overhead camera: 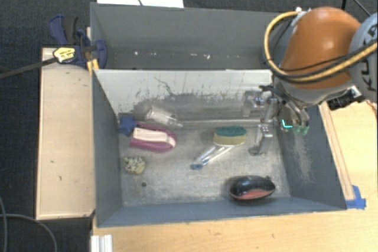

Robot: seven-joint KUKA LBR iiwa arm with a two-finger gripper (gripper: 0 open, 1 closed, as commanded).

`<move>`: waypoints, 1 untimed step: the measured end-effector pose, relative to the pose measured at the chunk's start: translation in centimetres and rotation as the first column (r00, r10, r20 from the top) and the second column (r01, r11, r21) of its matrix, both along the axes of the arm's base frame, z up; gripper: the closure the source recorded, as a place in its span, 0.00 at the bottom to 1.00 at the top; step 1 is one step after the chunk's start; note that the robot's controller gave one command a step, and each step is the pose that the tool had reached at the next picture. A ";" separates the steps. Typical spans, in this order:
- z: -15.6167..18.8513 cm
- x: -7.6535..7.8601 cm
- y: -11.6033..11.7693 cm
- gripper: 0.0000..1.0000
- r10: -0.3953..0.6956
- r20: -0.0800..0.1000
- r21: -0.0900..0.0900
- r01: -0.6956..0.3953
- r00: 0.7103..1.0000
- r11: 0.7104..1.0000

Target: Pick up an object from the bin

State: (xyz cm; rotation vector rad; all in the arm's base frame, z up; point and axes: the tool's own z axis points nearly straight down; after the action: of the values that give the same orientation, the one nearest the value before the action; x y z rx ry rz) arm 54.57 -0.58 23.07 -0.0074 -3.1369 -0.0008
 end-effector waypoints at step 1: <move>-13.5 0.5 -0.5 0.00 0.198 0.005 0.000 -0.198 0.980 0.980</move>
Offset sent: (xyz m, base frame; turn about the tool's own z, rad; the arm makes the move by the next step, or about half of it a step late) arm 0.0045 -0.0051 -0.1325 -0.1995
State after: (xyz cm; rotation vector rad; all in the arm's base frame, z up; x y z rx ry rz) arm 55.04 -1.11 9.60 0.3052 -3.1271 -0.0002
